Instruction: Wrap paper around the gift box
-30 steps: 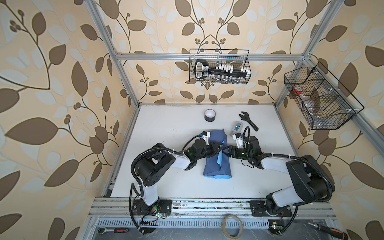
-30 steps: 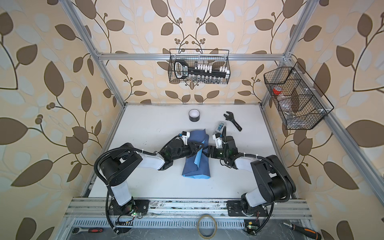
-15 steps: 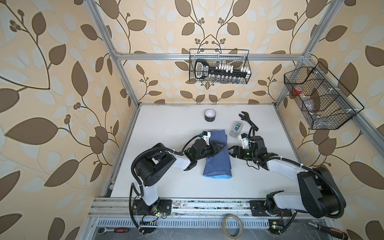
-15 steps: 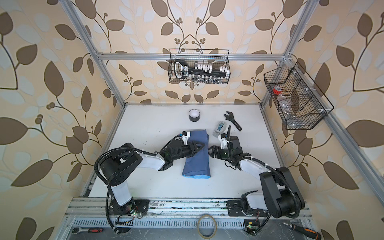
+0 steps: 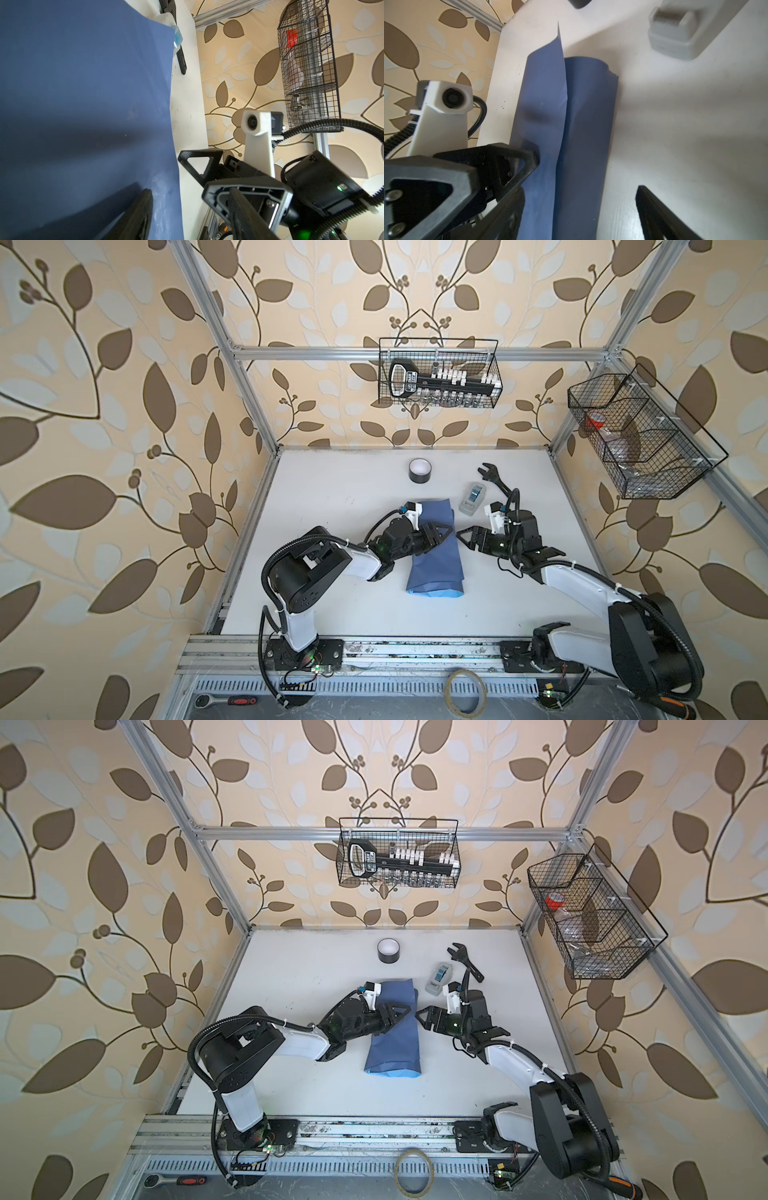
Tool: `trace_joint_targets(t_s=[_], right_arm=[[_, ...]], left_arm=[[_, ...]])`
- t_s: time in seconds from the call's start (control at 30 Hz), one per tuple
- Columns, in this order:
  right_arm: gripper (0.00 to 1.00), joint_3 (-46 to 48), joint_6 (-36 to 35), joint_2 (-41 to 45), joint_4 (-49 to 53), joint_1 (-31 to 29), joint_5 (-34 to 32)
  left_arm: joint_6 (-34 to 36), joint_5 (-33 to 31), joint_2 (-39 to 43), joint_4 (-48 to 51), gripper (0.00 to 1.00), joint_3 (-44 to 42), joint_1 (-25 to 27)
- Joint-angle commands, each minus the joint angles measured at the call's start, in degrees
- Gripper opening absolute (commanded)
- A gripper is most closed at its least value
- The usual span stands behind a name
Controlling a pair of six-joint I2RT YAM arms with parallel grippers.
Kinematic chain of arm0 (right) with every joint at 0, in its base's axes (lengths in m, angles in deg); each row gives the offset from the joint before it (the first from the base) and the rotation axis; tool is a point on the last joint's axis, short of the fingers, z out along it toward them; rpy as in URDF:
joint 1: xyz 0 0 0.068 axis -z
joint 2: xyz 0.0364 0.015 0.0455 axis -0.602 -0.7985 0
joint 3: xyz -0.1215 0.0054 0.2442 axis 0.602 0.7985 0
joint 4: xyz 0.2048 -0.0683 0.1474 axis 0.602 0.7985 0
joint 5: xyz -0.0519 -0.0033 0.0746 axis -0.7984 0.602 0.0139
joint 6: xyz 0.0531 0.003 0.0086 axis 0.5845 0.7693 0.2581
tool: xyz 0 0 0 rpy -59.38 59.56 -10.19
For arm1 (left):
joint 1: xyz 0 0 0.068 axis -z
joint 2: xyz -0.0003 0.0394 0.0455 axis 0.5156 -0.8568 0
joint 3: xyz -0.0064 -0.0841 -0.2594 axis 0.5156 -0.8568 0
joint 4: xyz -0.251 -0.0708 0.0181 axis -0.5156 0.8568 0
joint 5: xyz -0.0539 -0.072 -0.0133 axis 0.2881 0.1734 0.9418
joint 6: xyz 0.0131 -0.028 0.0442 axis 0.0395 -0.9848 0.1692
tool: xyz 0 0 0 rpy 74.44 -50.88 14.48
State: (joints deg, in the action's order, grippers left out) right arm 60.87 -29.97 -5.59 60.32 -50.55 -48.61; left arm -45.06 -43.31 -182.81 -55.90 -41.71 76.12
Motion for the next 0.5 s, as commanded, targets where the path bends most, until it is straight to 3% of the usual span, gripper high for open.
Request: trace_joint_targets(t_s=[0.0, 0.33, 0.47], right_arm=[[0.85, -0.93, 2.24, -3.78, -4.65, -1.28, 2.37], [0.80, 2.78, 1.86, -10.39, -7.98, -1.98, 0.56], [0.78, 6.58, 2.33, -10.99, -10.46, -1.88, 0.38]], left_arm=[[2.63, -0.20, -1.28, 9.48, 0.61, -1.53, 0.65], [4.34, 0.50, 0.91, 12.09, 0.62, 0.26, 0.62], [9.93, 0.64, 6.71, 20.28, 0.67, 3.58, 0.21]])
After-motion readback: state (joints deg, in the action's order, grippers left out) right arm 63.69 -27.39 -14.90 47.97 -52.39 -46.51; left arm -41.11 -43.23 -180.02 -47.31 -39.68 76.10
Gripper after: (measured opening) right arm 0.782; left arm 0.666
